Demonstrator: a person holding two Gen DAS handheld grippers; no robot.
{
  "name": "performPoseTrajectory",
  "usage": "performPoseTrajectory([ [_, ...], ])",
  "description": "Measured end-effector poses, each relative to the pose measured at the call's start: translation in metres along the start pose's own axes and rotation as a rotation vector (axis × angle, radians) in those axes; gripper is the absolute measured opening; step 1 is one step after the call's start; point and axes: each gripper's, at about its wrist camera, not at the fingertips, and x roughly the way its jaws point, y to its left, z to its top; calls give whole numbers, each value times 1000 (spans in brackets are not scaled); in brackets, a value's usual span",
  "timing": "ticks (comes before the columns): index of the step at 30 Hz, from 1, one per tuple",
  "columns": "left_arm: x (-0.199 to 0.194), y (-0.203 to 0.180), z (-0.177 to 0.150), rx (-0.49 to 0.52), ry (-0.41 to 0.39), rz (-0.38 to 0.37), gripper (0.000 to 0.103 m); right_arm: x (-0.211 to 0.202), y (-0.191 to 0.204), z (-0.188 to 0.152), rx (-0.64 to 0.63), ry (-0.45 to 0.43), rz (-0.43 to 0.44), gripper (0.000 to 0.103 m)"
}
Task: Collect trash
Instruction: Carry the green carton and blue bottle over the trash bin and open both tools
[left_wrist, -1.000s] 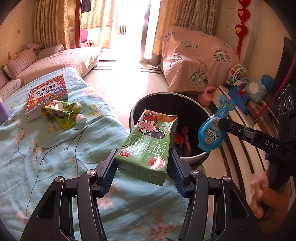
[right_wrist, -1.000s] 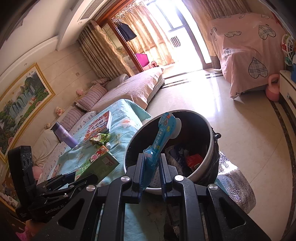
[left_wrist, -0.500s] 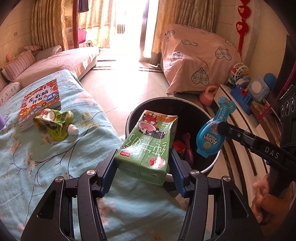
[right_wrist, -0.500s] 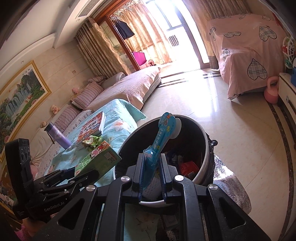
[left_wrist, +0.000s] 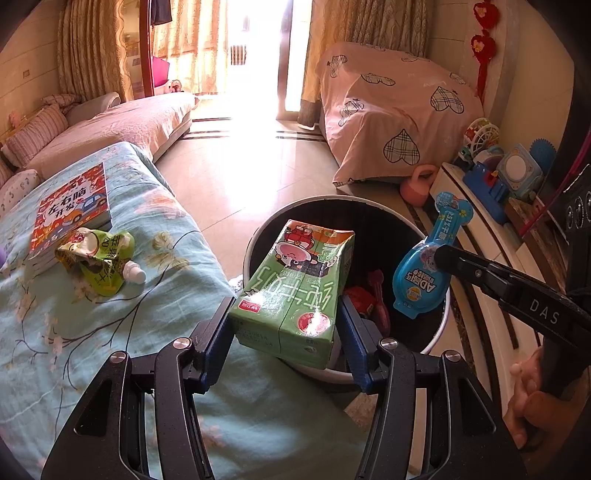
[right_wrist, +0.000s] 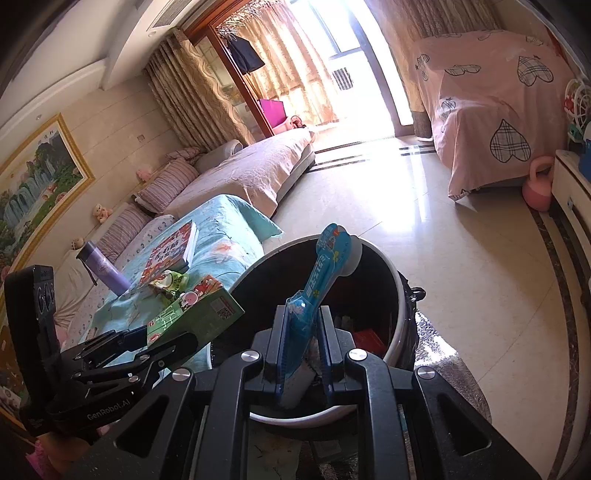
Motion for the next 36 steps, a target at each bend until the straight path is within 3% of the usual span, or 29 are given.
performPoseTrajectory([
  [27, 29, -13, 12, 31, 67, 12, 54, 31, -5, 4, -28, 69, -48, 16],
  [36, 32, -12, 15, 35, 88, 7, 55, 37, -12, 6, 8, 91, -37, 20],
])
